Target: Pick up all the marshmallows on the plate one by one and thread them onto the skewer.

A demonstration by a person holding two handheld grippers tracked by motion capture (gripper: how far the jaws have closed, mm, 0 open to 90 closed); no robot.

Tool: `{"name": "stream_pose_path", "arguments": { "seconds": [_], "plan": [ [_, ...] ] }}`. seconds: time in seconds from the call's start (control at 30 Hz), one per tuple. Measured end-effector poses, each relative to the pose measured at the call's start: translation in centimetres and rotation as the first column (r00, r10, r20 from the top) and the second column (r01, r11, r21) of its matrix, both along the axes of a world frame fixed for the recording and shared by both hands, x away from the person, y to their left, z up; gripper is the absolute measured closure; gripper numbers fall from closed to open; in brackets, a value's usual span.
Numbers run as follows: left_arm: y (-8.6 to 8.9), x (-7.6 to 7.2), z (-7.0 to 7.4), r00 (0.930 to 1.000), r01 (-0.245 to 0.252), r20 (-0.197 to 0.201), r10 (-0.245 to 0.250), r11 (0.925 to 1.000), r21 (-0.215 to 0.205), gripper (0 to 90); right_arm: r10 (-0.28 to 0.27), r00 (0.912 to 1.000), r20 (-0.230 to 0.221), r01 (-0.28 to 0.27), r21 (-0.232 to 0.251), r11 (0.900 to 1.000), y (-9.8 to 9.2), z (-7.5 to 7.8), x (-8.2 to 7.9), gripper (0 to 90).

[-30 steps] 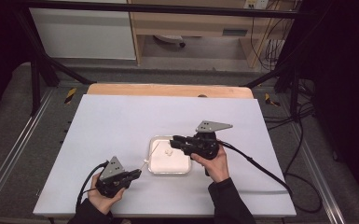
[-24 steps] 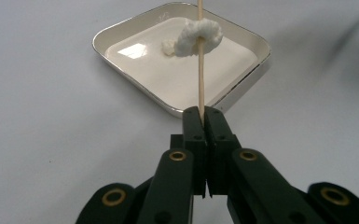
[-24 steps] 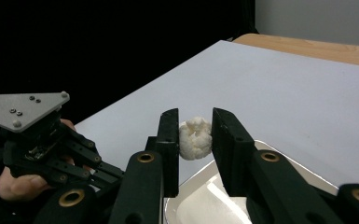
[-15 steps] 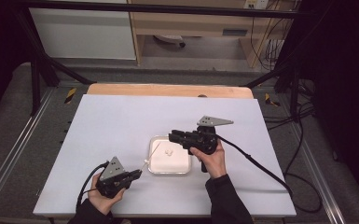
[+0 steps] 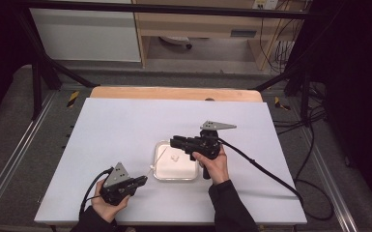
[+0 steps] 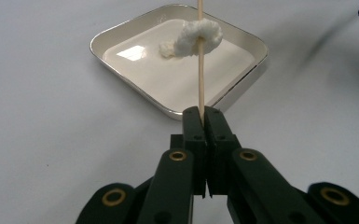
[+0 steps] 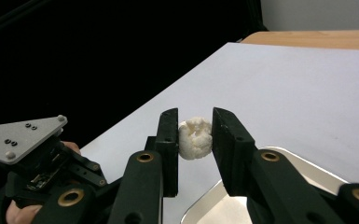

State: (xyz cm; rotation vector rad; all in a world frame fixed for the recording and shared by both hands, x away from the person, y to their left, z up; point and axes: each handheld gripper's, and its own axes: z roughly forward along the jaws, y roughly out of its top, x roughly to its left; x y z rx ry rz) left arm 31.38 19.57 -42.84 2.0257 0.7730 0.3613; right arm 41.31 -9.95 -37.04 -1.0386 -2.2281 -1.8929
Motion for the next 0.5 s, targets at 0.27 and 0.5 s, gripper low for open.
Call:
{"name": "stream_pose_path", "arguments": {
  "seconds": [0.27, 0.5],
  "plan": [
    [-0.06, -0.04, 0.01, 1.0, 0.002, 0.001, -0.002, 1.0, 0.0, 88.6, 0.022, 0.9996, -0.018, -0.021, 0.012, 1.0, 0.33, -0.41, -0.09, 73.2],
    [-0.09, -0.06, 0.03, 1.0, 0.004, 0.004, -0.004, 1.0, -0.002, 88.6, 0.038, 0.9989, -0.026, -0.038, 0.025, 0.999, 0.43, -0.52, -0.17, 73.4]
  ]
}}
